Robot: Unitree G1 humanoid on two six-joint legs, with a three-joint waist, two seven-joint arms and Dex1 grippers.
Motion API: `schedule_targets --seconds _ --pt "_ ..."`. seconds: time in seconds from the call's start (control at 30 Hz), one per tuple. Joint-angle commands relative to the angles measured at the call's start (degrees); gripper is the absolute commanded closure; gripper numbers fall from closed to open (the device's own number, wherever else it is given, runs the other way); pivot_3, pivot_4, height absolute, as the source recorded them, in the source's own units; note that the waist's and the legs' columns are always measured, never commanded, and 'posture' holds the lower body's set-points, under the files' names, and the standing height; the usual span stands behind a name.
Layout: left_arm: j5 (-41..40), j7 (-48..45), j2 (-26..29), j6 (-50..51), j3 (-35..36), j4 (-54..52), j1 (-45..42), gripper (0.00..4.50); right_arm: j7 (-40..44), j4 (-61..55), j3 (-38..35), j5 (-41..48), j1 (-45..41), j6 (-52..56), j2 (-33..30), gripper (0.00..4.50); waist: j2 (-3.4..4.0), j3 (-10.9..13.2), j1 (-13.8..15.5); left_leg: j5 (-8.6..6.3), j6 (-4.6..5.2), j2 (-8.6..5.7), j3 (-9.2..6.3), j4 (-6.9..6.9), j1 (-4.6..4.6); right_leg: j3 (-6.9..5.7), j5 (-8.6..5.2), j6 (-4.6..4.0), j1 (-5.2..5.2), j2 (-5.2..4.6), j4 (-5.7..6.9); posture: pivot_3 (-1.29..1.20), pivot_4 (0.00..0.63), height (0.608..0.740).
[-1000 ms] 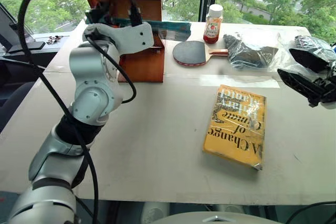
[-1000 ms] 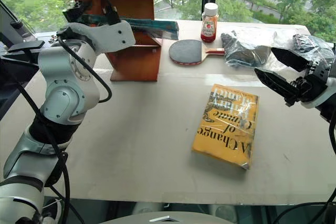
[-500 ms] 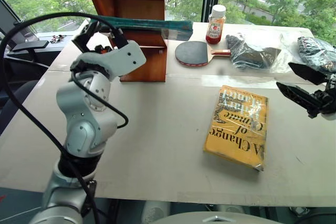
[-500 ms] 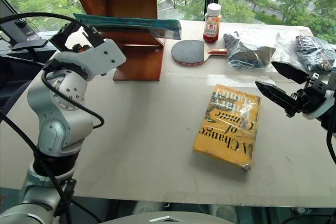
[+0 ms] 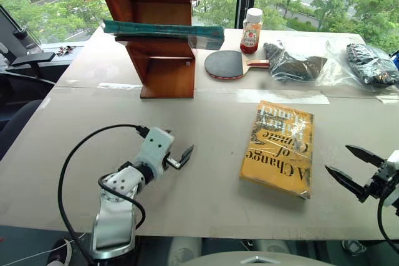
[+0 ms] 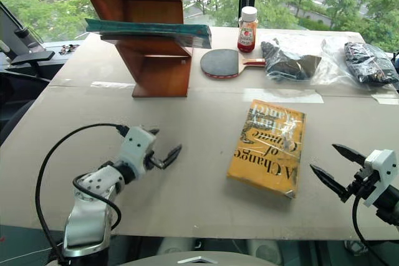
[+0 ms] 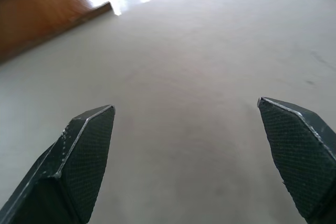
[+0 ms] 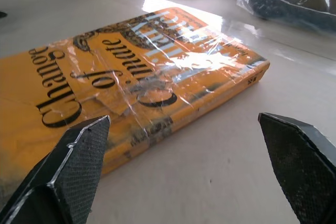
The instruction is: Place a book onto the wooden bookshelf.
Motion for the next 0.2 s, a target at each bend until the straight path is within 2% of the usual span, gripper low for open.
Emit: schedule_targets --seconds 0.03,0.2 --pt "-4.1 0.6 2.3 -2.3 0.0 -0.3 1.1 0.02 2.2 3.2 -0.1 -1.3 0.4 -4.4 -0.2 0.00 0.06 0.0 0.1 0.00 0.00 0.00 0.00 0.00 -0.01 0.00 0.00 0.00 -0.01 0.00 0.00 0.00 0.150 0.740" --pt "-7.6 3.3 3.8 -1.2 0.6 0.4 2.3 0.02 2.9 5.5 -0.3 -0.6 0.0 -5.3 -0.4 0.00 0.12 -0.1 0.1 0.00 0.00 0.00 0.05 0.00 -0.02 0.04 -0.01 -0.01 -0.01 0.00 -0.02 0.00 0.150 0.740"
